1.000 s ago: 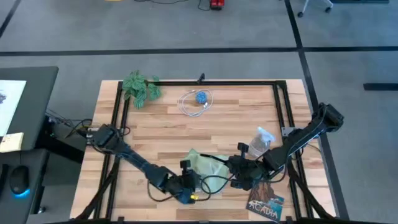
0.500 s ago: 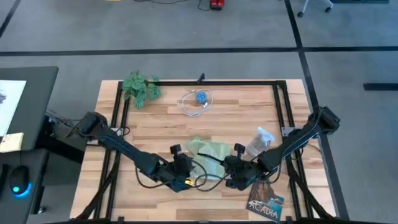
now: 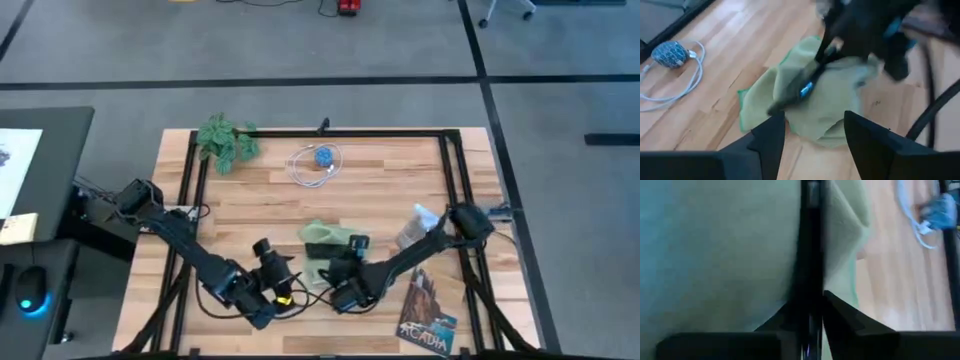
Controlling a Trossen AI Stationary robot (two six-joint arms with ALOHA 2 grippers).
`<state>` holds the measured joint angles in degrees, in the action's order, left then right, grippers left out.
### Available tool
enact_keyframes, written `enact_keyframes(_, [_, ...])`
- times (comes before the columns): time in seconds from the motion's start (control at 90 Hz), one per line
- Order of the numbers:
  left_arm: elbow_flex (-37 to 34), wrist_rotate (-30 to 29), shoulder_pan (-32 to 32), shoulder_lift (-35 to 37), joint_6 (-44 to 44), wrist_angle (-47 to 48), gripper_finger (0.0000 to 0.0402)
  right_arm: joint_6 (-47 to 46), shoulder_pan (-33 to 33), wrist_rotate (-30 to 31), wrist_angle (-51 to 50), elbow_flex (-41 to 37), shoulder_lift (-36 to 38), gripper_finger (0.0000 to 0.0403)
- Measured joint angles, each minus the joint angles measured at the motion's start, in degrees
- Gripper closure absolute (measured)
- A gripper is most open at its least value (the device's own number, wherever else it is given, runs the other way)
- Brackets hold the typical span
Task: Apply microfiber cloth
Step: Wipe the front of the phone with the light green microfiber cloth, then wipe the back of the phone with the light green microfiber cloth
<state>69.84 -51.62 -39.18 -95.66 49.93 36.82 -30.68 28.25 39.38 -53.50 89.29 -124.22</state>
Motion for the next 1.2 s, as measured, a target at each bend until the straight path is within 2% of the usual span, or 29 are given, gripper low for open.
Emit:
enact_keyframes(0.178, [0.0, -2.1, -1.0, 0.0, 0.6, 0.2, 0.0226, 7.8, 0.5, -6.2, 2.1, 3.8, -1.1, 0.0251])
enact_keyframes(0.322, [-2.0, -2.0, -1.0, 0.0, 1.1, -2.1, 0.0226, 11.3, 0.7, -11.9, 1.5, 4.2, 3.9, 0.0163])
enact_keyframes(0.433, [-4.8, -0.5, -1.0, 0.0, 1.3, -7.8, 0.0226, 13.3, 0.6, -15.5, 4.0, 1.8, 9.0, 0.0123])
enact_keyframes(0.578, [-10.8, 0.4, -1.4, -0.1, -1.5, -21.4, 0.0226, 14.0, -3.2, -26.2, 16.6, -8.9, 16.3, 0.0113])
enact_keyframes(0.678, [-15.6, 0.7, -1.3, -0.1, -3.6, -31.5, 0.0226, 10.9, -7.9, -32.8, 28.3, -17.5, 20.0, 0.0113])
enact_keyframes(0.778, [-19.5, 0.8, -0.2, -0.1, -5.1, -39.4, 0.0226, 6.5, -12.6, -38.4, 37.5, -23.6, 21.8, 0.0112])
enact_keyframes(0.878, [-22.4, 3.3, 1.5, -0.1, -6.7, -46.0, 0.0226, 3.1, -16.6, -43.8, 41.5, -26.9, 21.8, 0.0112])
enact_keyframes(1.044, [-25.6, 9.4, 4.7, -1.4, -6.6, -50.7, 0.0226, 0.2, -20.6, -46.7, 45.0, -30.5, 21.8, 0.0112])
enact_keyframes(1.2, [-26.0, 12.6, 6.7, -6.7, -3.9, -51.5, 0.0226, -1.0, -22.0, -48.0, 45.6, -31.8, 21.8, 0.0112])
